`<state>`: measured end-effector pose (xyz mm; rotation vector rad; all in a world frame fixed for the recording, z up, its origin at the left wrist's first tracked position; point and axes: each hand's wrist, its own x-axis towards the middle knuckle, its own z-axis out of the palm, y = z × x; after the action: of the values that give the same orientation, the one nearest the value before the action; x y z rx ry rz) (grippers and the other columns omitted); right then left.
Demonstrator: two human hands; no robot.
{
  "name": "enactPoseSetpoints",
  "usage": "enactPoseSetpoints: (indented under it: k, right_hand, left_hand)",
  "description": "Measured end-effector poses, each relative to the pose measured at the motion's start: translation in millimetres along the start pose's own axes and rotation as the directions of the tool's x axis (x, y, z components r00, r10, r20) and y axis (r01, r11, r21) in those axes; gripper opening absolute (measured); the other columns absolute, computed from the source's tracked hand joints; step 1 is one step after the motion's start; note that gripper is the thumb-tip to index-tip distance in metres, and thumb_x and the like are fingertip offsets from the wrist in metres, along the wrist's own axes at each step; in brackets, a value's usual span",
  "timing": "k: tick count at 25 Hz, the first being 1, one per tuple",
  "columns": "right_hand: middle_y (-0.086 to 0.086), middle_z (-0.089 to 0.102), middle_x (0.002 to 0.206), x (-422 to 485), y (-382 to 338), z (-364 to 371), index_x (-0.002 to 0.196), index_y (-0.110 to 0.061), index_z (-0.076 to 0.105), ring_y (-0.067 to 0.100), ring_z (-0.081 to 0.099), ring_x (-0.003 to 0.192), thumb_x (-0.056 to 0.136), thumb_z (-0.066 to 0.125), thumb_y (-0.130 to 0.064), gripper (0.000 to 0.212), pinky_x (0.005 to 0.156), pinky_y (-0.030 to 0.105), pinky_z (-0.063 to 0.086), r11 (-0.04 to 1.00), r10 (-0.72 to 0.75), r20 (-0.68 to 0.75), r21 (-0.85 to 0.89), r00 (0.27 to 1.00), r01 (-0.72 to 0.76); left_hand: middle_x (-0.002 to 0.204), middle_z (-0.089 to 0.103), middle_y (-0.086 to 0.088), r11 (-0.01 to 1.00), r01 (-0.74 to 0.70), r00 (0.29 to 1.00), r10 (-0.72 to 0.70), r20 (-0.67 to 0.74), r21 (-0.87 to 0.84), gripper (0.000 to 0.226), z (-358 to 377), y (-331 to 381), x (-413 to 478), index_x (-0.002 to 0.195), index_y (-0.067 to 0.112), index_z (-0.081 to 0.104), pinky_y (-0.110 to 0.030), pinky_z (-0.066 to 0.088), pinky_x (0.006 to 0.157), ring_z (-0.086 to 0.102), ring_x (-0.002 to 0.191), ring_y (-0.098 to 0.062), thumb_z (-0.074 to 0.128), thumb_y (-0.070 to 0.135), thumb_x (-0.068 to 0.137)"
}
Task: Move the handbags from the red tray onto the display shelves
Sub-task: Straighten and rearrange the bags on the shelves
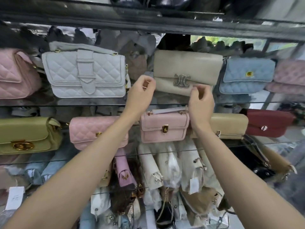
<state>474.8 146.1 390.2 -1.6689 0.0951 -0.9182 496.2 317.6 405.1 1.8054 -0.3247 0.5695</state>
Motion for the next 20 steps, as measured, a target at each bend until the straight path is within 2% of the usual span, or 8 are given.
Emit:
enactPoseSetpoints:
  k: [4,6,8,9,11,13,16,20]
  right_hand:
    - [0.009,0.046,0.135,29,12,-11,0.130,-0.010,0.049,0.022,0.042,0.124,0.096,0.057,-0.019,0.036,0.103,0.027,0.032,0.998,0.014,-0.125,-0.058,0.992,-0.022]
    - [0.013,0.042,0.142,38,14,-10,0.135,-0.010,0.044,0.027,0.037,0.131,0.096,0.058,-0.021,0.042,0.111,0.037,0.032,0.998,0.028,-0.121,-0.061,0.992,-0.036]
    - [0.015,0.039,0.147,45,12,-7,0.139,-0.010,0.041,0.031,0.036,0.135,0.097,0.057,-0.022,0.046,0.113,0.043,0.032,0.997,0.051,-0.097,-0.052,0.994,-0.056]
    - [0.016,0.039,0.148,48,12,-5,0.140,-0.010,0.040,0.032,0.036,0.135,0.097,0.056,-0.022,0.047,0.113,0.044,0.032,0.996,0.058,-0.091,-0.061,0.994,-0.063]
    - [0.015,0.039,0.148,54,14,-3,0.140,-0.010,0.039,0.033,0.034,0.135,0.097,0.055,-0.023,0.048,0.112,0.043,0.030,0.994,0.062,-0.100,-0.084,0.993,-0.071]
    - [0.013,0.039,0.147,57,15,-1,0.140,-0.011,0.038,0.031,0.033,0.134,0.096,0.055,-0.024,0.049,0.108,0.038,0.029,0.994,0.069,-0.105,-0.073,0.992,-0.077]
    - [0.014,0.039,0.145,59,16,2,0.141,-0.011,0.036,0.031,0.033,0.132,0.095,0.056,-0.024,0.052,0.103,0.035,0.028,0.995,0.073,-0.102,-0.053,0.992,-0.079]
    - [0.013,0.037,0.147,62,16,7,0.143,-0.012,0.034,0.029,0.030,0.133,0.094,0.058,-0.029,0.057,0.104,0.037,0.028,0.994,0.082,-0.098,-0.066,0.992,-0.089]
  left_hand:
    - [0.118,0.060,0.001,0.992,0.126,0.991,-0.127,-0.032,-0.026,0.025,23,1,40,0.116,0.023,0.055,-0.021,0.040,0.080,0.055,0.100,-0.008,0.047,0.044,0.103]
    - [0.120,0.057,0.004,0.967,0.230,0.972,-0.233,-0.016,-0.107,0.037,31,-1,54,0.119,0.027,0.049,-0.027,0.046,0.091,0.055,0.105,-0.011,0.042,0.058,0.101]
    - [0.113,0.054,0.009,0.929,0.308,0.948,-0.317,-0.014,-0.206,0.041,37,-4,64,0.118,0.029,0.045,-0.035,0.047,0.091,0.056,0.097,-0.011,0.036,0.065,0.100]
    - [0.112,0.054,0.011,0.914,0.327,0.940,-0.341,-0.016,-0.241,0.042,40,-4,67,0.119,0.030,0.043,-0.037,0.046,0.089,0.056,0.098,-0.012,0.033,0.066,0.100]
    - [0.121,0.054,0.011,0.888,0.352,0.930,-0.367,0.006,-0.296,0.052,45,-9,76,0.131,0.032,0.039,-0.037,0.044,0.092,0.056,0.115,-0.015,0.030,0.071,0.098]
    - [0.134,0.053,0.011,0.867,0.366,0.924,-0.382,0.021,-0.338,0.082,49,-17,86,0.148,0.032,0.033,-0.038,0.044,0.100,0.055,0.127,-0.017,0.031,0.085,0.085]
    - [0.148,0.052,0.013,0.873,0.336,0.937,-0.348,0.034,-0.354,0.118,56,-43,111,0.152,0.037,0.037,-0.045,0.043,0.112,0.052,0.133,-0.013,0.034,0.104,0.055]
    - [0.151,0.050,0.015,0.870,0.337,0.937,-0.345,0.044,-0.359,0.130,63,-64,128,0.151,0.042,0.039,-0.046,0.038,0.116,0.049,0.137,-0.012,0.037,0.110,0.041]
